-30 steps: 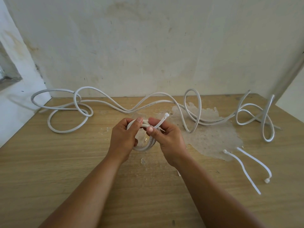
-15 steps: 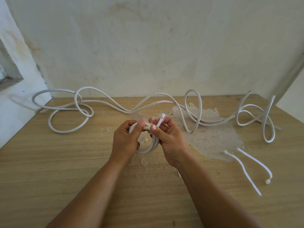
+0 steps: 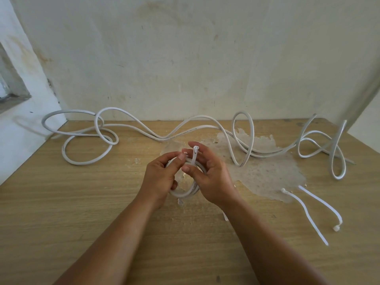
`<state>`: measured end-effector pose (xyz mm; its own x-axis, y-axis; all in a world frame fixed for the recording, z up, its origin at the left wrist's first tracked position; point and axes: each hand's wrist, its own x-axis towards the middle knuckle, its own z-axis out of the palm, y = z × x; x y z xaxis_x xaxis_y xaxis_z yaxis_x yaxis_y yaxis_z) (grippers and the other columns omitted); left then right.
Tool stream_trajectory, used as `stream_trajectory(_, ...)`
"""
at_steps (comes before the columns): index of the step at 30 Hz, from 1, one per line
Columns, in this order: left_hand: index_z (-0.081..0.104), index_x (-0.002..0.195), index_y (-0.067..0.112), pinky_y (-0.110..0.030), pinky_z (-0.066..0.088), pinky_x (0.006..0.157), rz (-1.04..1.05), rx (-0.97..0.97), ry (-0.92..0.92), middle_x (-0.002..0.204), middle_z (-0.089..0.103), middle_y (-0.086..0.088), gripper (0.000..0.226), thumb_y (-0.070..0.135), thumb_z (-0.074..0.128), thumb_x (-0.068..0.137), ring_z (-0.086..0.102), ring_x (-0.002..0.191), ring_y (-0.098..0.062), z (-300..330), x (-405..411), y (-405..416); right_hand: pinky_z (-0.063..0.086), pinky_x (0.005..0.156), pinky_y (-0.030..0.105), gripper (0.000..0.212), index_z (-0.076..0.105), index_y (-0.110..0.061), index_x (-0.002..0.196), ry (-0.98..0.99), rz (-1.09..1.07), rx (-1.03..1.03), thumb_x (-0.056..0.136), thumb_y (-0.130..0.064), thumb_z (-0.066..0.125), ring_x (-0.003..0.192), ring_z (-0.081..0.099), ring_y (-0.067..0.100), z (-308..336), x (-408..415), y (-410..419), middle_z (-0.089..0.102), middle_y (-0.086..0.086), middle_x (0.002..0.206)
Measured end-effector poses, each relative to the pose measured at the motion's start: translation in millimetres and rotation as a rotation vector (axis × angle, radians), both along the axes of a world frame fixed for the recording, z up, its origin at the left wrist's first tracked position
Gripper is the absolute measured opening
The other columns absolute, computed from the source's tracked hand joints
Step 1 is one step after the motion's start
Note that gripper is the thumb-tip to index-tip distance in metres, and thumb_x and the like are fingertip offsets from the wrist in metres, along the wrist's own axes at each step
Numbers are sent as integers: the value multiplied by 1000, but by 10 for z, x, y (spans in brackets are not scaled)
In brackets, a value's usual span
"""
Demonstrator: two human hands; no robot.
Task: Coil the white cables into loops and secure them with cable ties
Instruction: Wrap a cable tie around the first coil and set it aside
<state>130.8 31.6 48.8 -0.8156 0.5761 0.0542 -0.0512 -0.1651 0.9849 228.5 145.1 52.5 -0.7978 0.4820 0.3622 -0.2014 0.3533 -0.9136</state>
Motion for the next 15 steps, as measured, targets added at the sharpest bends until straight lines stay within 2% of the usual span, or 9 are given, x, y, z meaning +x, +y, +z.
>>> stream_trajectory(3, 80, 107, 25, -28, 37, 46, -25, 5, 27, 80, 70, -11, 37, 47, 73, 78, 39, 46, -14, 10, -3, -22, 53, 106, 39, 51, 51, -40, 140, 6, 1, 0, 96, -24, 71, 126, 62, 4, 16, 10, -52, 67, -6, 133)
stream_trajectory(6, 79, 110, 26, -28, 39, 46, -36, -22, 81, 94, 77, -12, 26, 39, 72, 88, 43, 49, -15, 11, 15, -27, 53, 105, 40, 42, 50, -53, 133, 16, -22, -34, 99, -35, 65, 125, 62, 5, 18, 12, -101, 69, -11, 128)
stream_trajectory(9, 78, 112, 22, -21, 42, 46, 8, -23, 90, 97, 78, -9, 21, 27, 73, 92, 54, 49, -3, -6, 20, -4, 53, 97, 28, 42, 54, -61, 122, 8, -40, -6, 103, -24, 58, 117, 64, 2, 2, 24, -96, 70, -20, 115)
stream_trajectory(12, 76, 117, 26, -16, 47, 51, 61, -68, 82, 102, 78, -3, 30, 34, 77, 88, 60, 55, 1, -50, -23, 22, 52, 92, 17, 33, 57, -46, 128, 2, -94, 13, 103, -24, 59, 117, 59, -10, -25, 35, -106, 66, -23, 118)
stream_trajectory(15, 75, 117, 32, -21, 51, 64, 118, -100, 89, 104, 79, 1, 34, 41, 80, 84, 61, 63, 0, -99, -79, 33, 48, 92, 16, 34, 61, -33, 137, -54, -227, 63, 103, -33, 57, 117, 54, -1, -55, 20, -88, 58, -13, 120)
